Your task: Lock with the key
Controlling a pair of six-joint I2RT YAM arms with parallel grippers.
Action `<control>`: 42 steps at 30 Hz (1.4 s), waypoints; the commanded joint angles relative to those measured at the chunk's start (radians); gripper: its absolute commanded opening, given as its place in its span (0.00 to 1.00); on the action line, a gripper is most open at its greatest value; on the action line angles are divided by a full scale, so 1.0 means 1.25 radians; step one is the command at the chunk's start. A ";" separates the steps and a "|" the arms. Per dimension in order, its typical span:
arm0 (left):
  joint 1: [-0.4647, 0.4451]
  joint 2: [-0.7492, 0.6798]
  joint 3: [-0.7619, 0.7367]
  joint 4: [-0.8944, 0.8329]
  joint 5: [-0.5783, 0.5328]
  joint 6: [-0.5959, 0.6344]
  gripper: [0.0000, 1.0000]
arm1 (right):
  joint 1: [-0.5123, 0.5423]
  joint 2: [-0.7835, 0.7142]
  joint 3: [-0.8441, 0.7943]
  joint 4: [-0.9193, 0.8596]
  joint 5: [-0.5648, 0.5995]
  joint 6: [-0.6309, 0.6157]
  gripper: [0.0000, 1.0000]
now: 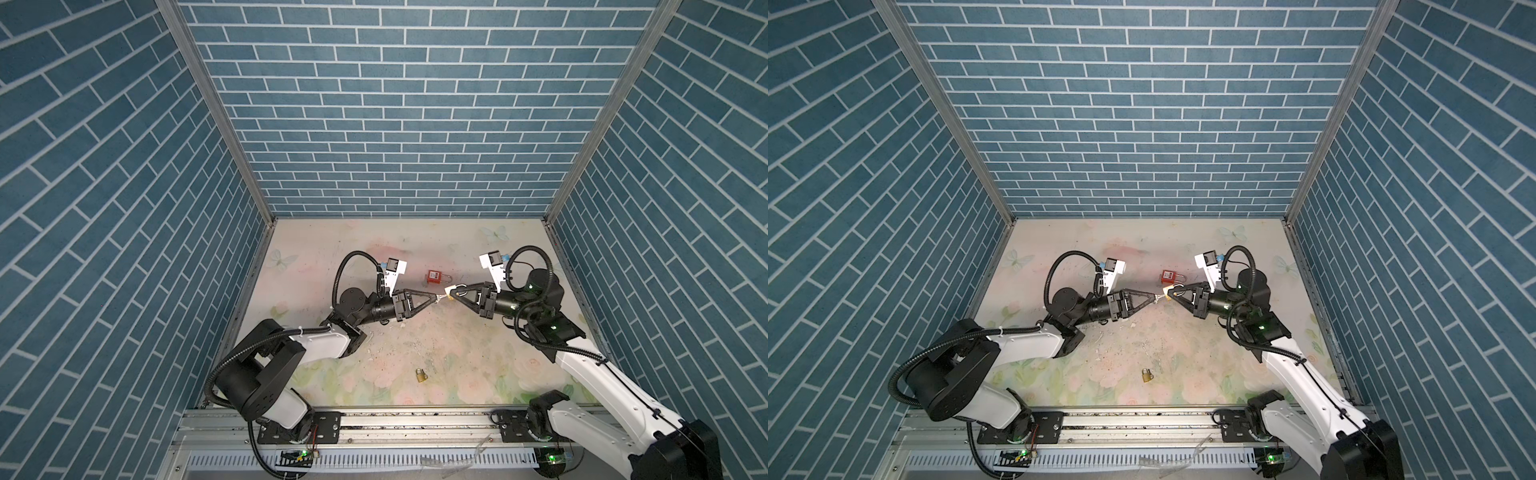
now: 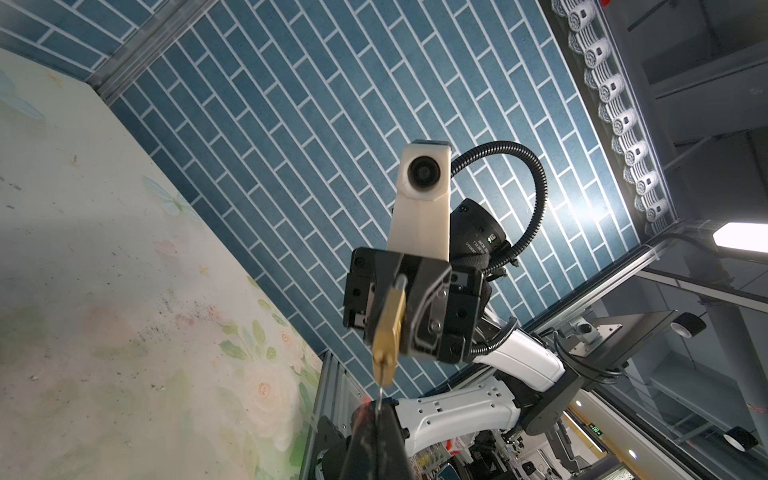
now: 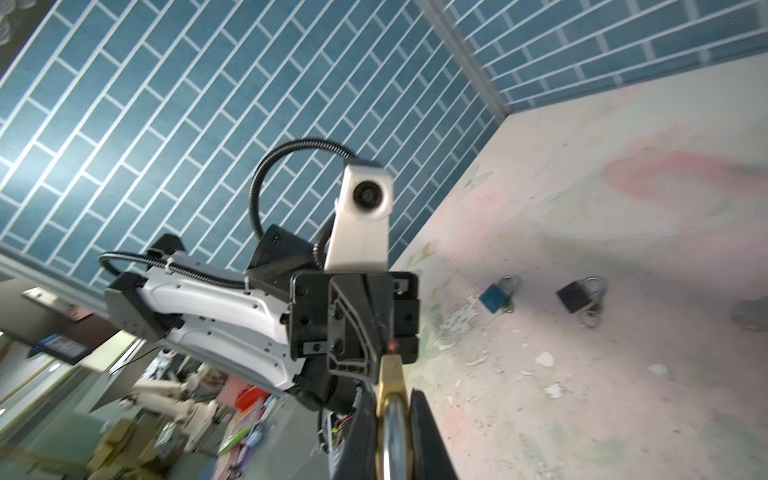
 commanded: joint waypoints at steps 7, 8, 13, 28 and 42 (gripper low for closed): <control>0.011 -0.046 -0.045 0.011 0.004 0.031 0.00 | -0.084 -0.023 0.014 -0.025 -0.018 -0.020 0.00; 0.011 -0.050 -0.045 -0.015 -0.001 0.045 0.00 | -0.084 -0.023 0.012 -0.038 -0.017 -0.025 0.00; -0.034 -0.098 -0.010 -0.328 -0.087 0.212 0.00 | -0.084 -0.023 0.015 -0.211 0.024 -0.097 0.00; -0.200 0.225 0.118 -0.403 -0.221 0.267 0.00 | -0.085 -0.011 -0.064 -0.508 0.181 -0.179 0.00; -0.204 0.339 0.223 -0.580 -0.310 0.349 0.00 | -0.085 0.002 -0.098 -0.492 0.180 -0.182 0.00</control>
